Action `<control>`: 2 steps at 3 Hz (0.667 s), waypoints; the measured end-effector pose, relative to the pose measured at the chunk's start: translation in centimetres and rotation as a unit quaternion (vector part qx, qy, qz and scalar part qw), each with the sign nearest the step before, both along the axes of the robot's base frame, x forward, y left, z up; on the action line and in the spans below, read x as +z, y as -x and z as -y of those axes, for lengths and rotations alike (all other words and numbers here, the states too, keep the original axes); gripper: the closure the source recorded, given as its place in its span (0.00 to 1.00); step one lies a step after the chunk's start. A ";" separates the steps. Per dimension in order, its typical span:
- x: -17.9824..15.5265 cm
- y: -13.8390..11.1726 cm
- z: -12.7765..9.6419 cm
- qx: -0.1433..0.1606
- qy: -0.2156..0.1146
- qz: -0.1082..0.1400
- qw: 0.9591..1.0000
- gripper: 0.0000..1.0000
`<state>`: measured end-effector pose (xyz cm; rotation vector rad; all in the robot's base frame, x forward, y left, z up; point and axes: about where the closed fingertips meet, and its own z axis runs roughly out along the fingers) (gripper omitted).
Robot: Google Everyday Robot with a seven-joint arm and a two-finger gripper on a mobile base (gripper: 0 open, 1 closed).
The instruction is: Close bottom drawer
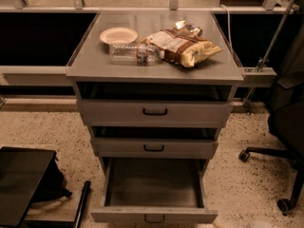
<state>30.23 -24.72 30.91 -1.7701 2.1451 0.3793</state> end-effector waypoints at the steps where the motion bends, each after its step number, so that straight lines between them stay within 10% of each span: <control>1: -4.2 -0.1 0.1 0.000 -0.009 -0.006 1.000 0.00; 2: -8.4 -0.3 0.1 0.000 -0.019 -0.013 1.000 0.00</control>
Offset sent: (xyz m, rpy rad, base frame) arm 0.0058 -0.0042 -0.0911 0.0368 0.0231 -0.0032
